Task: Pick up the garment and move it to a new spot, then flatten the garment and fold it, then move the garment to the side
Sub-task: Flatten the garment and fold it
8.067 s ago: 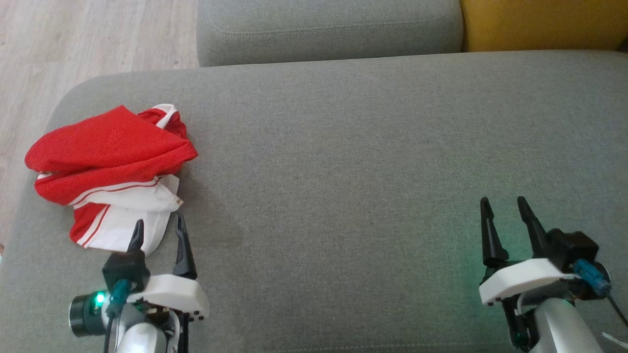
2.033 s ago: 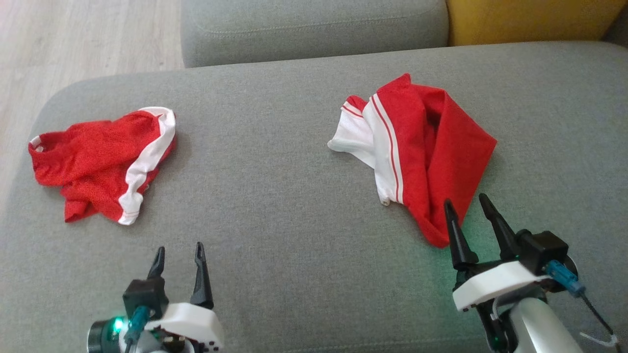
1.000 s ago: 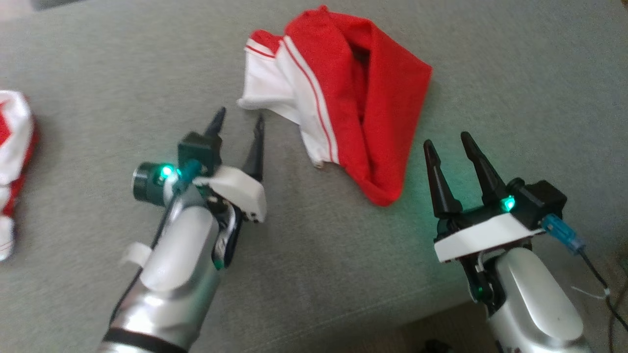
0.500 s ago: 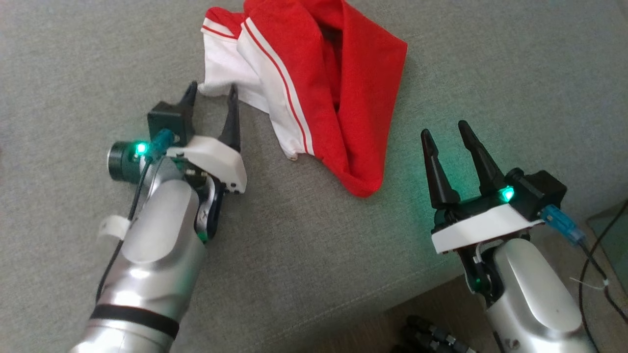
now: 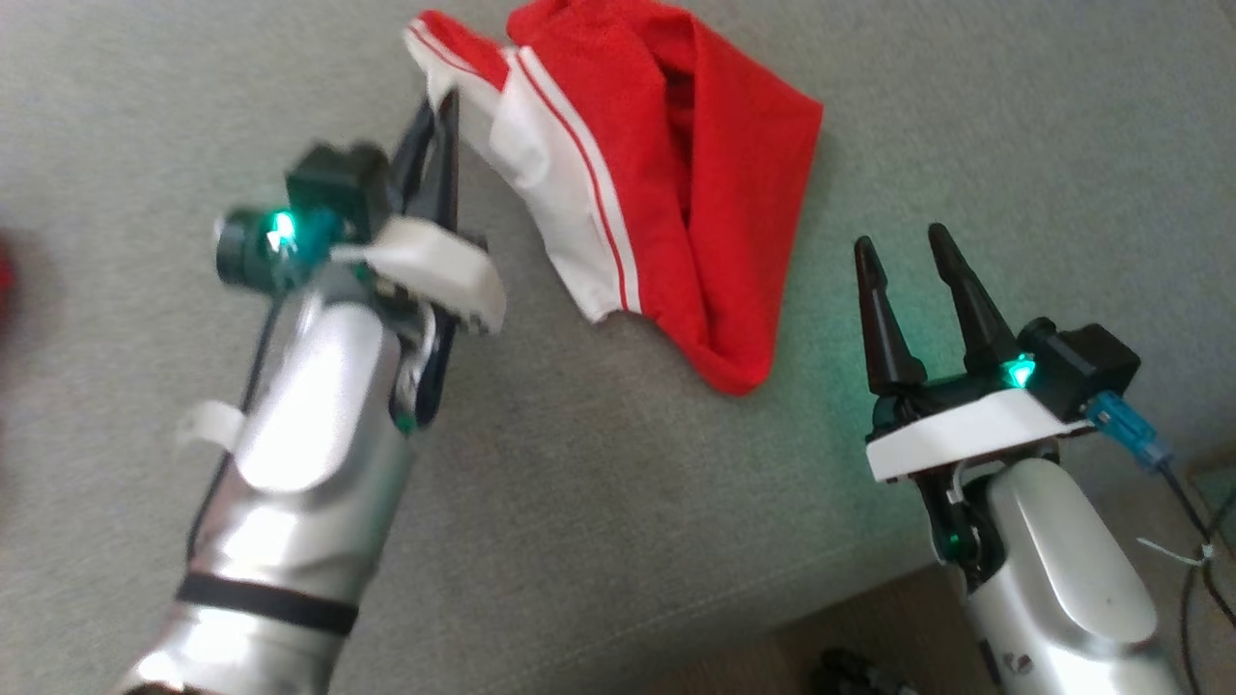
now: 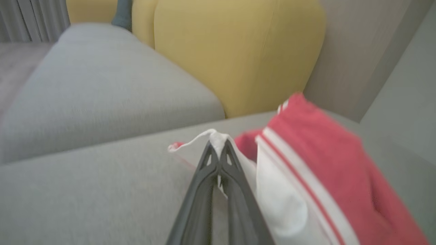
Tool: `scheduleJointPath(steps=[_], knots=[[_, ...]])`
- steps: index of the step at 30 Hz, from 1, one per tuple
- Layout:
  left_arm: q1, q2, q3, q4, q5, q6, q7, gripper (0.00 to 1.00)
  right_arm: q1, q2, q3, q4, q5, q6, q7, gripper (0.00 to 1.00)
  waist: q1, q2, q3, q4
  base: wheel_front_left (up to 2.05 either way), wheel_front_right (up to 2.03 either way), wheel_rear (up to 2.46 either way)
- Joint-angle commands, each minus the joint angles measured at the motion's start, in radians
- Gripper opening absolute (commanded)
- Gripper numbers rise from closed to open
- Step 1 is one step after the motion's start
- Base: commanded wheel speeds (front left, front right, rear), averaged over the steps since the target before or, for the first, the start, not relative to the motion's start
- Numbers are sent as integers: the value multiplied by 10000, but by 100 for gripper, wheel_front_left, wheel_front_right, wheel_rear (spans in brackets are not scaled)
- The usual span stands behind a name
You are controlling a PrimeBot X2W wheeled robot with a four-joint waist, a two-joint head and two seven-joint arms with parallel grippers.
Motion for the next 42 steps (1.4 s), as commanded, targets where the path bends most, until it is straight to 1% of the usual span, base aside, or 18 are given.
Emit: scheduleJointPath(steps=[1,5,7,11,15,18,21,27,30,31,32,33,34,38,42], knots=[[-714,101,308,-612,93,-8,-122,0,69,-32,82,-214,-26,75,-109,100,0,0,-401,317,0,0,0],[-1233,180,839,-1735,472,-45,-122,0,361,-9,-97,-99,-118,75,-109,100,0,0,-1066,755,0,0,0],[-1372,402,1194,-2190,669,-140,-122,0,622,47,-207,-34,-203,75,-109,100,0,0,-1517,1074,0,0,0],[-1447,774,1520,-2255,765,-311,-122,0,794,124,-159,51,-240,75,-109,100,0,0,-1846,1313,0,0,0],[-1541,988,1722,-2393,790,-396,-122,0,910,191,-165,52,-258,75,-109,100,0,0,-2062,1522,0,0,0],[-1331,1059,1994,-2465,699,-263,-122,0,983,226,-110,78,-259,75,-109,100,0,0,-2206,1681,0,0,0],[-772,1086,2252,-2562,573,-133,-122,0,1047,251,-112,52,-280,75,-109,100,0,0,-2287,1868,0,0,0],[1072,895,3050,-2712,152,312,-122,0,1147,265,-77,112,-344,75,-109,100,0,0,-2388,2386,0,0,0],[1976,763,3460,-2604,-9,459,-122,0,1152,262,-45,137,-420,75,-109,100,0,0,-2383,2650,0,0,0],[2228,725,3568,-2489,-25,505,-122,25,1143,245,-29,154,-428,75,-109,100,0,0,-2376,2738,0,0,0],[2228,725,3568,-2489,-25,505,-122,25,1143,245,-29,154,-428,75,-109,100,0,0,-2376,2738,0,0,0],[2439,678,3668,-2383,-36,542,-122,84,1123,218,-6,171,-437,75,-109,100,0,0,-2357,2818,0,0,0],[2637,625,3731,-2269,-32,565,-122,100,1099,196,26,197,-442,75,-109,100,0,0,-2344,2889,0,0,0],[3094,404,3860,-2167,69,558,-122,100,925,67,185,366,-414,75,-109,100,0,0,-2215,3208,0,0,0],[3381,202,3676,-2301,178,475,-122,100,515,-121,360,619,-390,75,-109,100,0,0,-1970,3637,0,0,0]])
